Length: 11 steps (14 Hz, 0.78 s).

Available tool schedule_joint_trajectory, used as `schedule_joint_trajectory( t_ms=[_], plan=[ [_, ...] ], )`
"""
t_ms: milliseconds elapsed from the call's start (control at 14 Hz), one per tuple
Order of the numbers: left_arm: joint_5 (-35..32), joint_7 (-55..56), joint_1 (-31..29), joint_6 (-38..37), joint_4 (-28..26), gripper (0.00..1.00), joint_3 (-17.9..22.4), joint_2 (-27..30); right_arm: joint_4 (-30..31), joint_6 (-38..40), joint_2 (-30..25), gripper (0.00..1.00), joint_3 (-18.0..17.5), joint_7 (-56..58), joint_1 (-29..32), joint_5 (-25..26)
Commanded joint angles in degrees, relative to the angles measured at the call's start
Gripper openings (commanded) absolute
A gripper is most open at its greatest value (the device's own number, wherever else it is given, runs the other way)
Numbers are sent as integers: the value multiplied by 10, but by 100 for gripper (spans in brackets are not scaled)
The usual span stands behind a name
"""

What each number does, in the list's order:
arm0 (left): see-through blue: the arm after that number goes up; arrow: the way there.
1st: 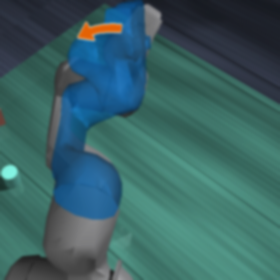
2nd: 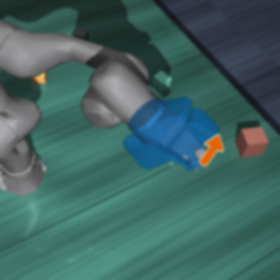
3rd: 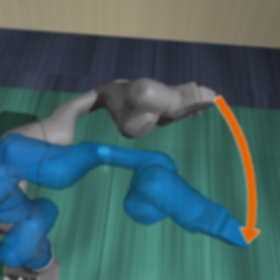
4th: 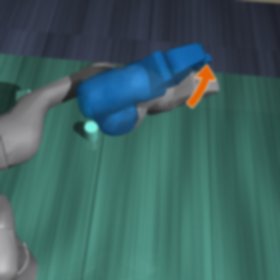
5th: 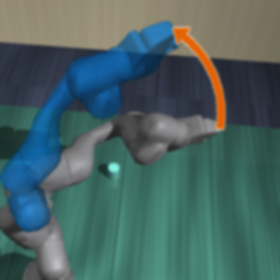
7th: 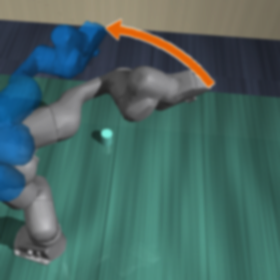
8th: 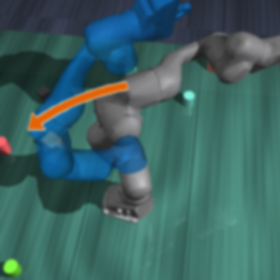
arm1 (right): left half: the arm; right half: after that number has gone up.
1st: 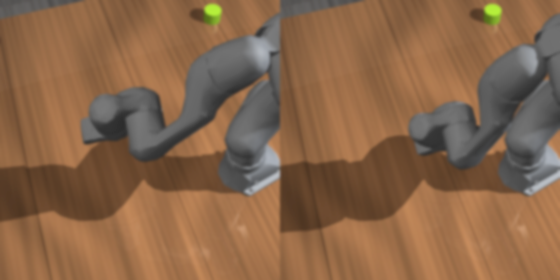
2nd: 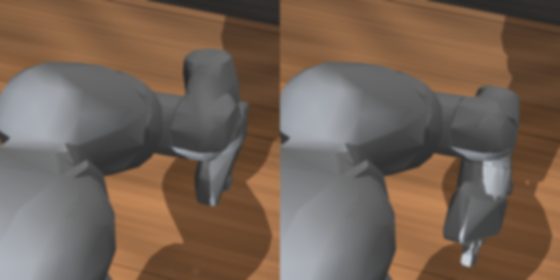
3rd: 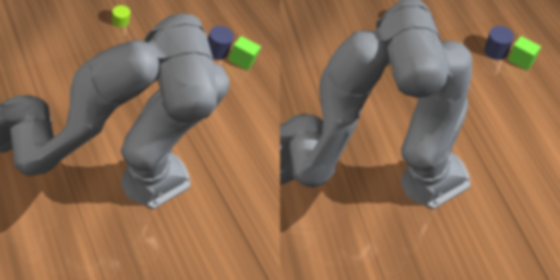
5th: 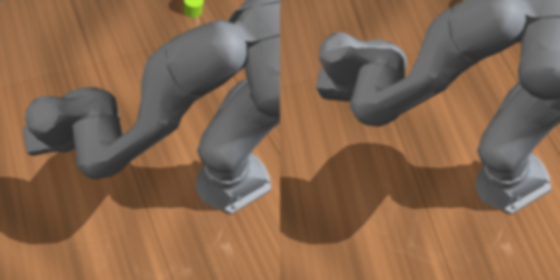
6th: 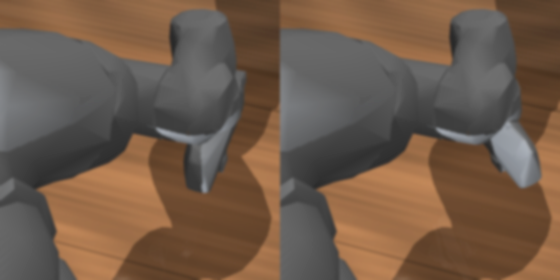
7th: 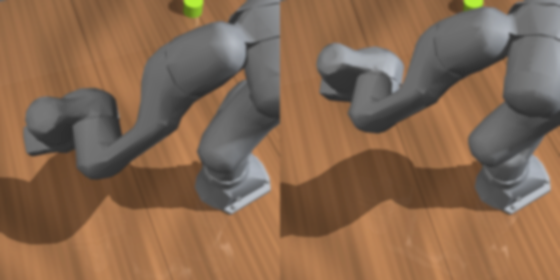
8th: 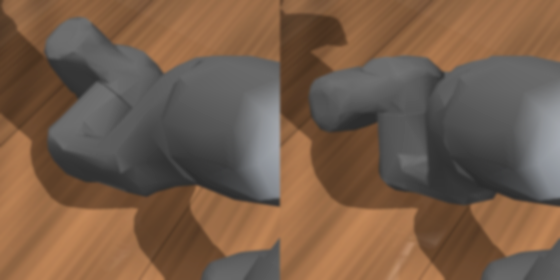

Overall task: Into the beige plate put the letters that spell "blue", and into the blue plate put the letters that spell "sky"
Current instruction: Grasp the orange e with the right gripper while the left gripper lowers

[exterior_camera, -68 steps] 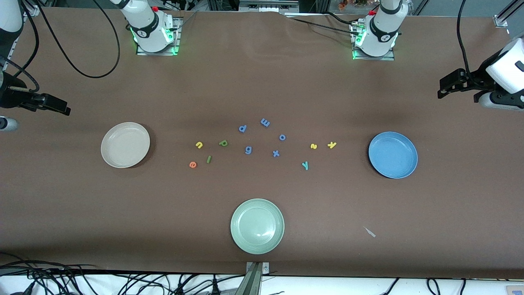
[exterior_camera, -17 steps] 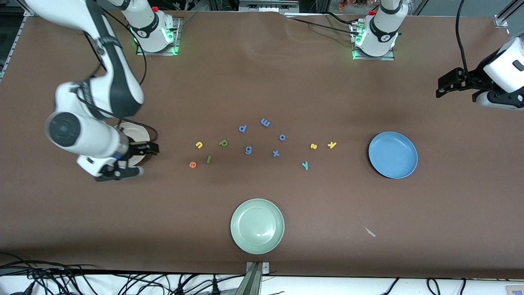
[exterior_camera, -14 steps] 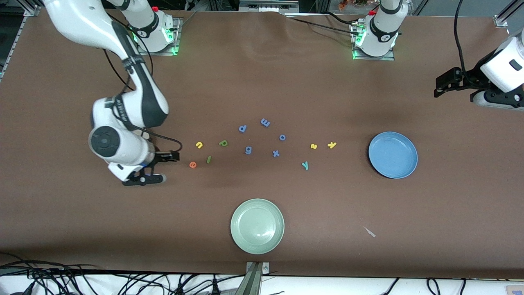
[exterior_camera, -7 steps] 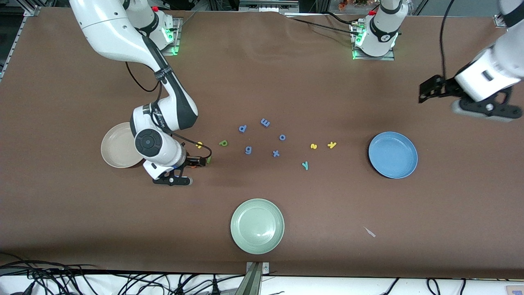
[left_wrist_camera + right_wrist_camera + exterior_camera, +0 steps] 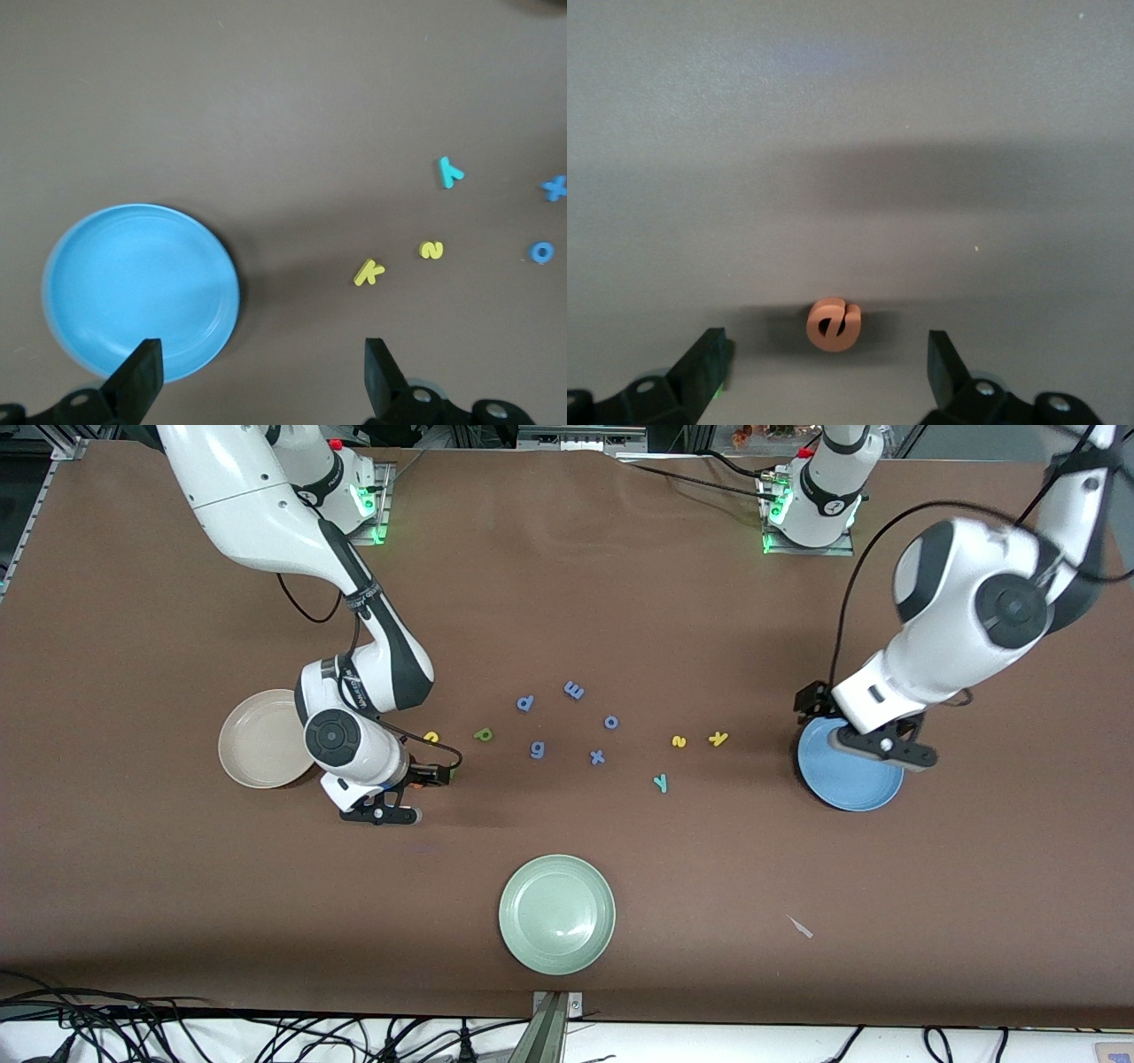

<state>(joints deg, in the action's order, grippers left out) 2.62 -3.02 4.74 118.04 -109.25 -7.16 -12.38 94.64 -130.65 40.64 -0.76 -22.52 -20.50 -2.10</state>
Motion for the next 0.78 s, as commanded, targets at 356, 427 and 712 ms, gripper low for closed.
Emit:
schedule_joint_trajectory(
  t_ms=[356,427,712],
  plan=[
    [16,-12,24,39,16,100,2,-138,8,-15,5,100,-1,0,1,-9],
    [18,-5,38,60,14,100,3,-150,8,-15,8,99,-2,0,1,-9],
    [38,-1,69,128,1,98,3,-184,7,-23,10,94,-2,4,4,-9]
  ],
)
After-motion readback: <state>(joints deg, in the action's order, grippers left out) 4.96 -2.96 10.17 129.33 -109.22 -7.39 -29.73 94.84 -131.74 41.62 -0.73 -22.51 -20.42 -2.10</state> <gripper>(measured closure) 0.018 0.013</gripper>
